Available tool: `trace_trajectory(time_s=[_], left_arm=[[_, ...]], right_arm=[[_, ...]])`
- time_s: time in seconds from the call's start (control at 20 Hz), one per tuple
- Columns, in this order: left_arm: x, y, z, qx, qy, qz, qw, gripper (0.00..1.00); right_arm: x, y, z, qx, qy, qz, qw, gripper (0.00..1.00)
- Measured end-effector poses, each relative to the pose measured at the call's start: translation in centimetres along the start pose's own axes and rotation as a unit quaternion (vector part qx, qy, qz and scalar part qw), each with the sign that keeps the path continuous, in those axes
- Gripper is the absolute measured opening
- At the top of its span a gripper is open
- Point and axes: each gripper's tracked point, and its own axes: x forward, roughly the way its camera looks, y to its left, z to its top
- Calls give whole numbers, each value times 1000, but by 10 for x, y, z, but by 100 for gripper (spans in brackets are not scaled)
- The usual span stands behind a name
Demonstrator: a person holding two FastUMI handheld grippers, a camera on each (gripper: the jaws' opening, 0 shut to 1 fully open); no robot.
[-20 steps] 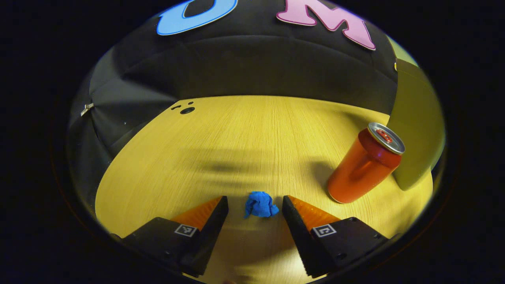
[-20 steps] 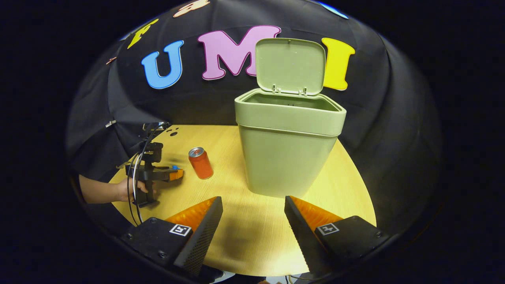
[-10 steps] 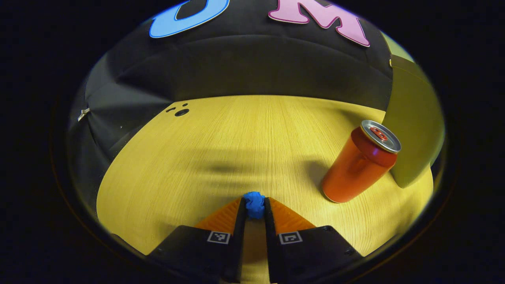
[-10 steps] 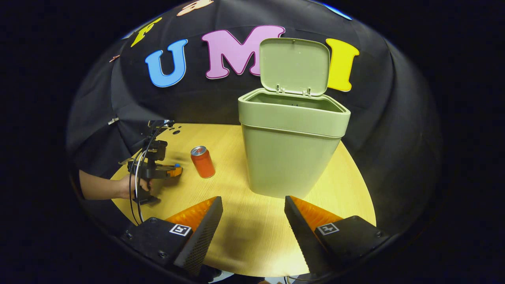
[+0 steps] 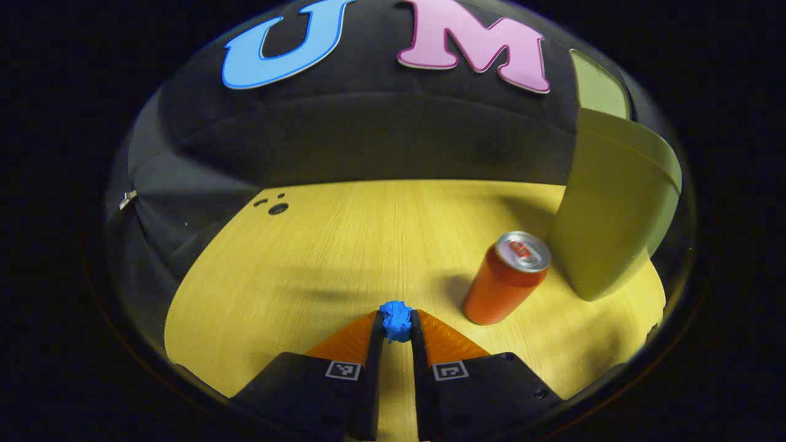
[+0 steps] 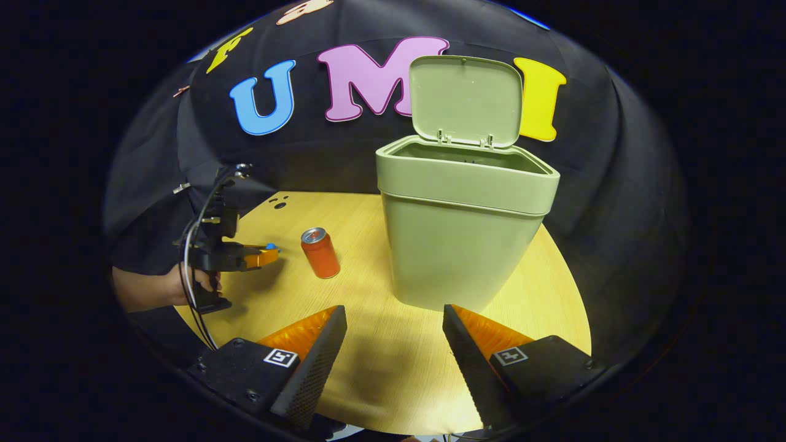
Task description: Press the lid of the desktop garbage bin to open it, pick up the crumpled paper on the desktop and throw it into the bin, then pick up the pop can on the desktop and drop it into the bin, and finally close the garbage bin lid.
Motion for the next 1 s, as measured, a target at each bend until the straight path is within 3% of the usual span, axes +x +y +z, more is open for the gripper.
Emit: trace_trajectory(time_s=[0.1,0.3,0.5,0.55,0.75,1.0], left_arm=[[-18,-7,19,2,-17,-12,1000,32],[-49,-21,63,2,-56,-31,998,24],[-77,-45,118,-5,-104,-60,993,28],[-83,-55,134,-10,-117,-73,990,24],[-109,-94,189,22,-161,-109,981,28],[-142,-172,241,53,-211,-190,957,28]], right_arm=[[2,1,1,2,-1,2,1000,99],[7,5,4,3,-9,10,1000,99],[10,1,6,-1,-16,12,1000,99],[11,-2,9,0,-22,9,1000,99],[12,-14,14,17,-33,-1,999,99],[12,-38,14,36,-42,-24,998,99]])
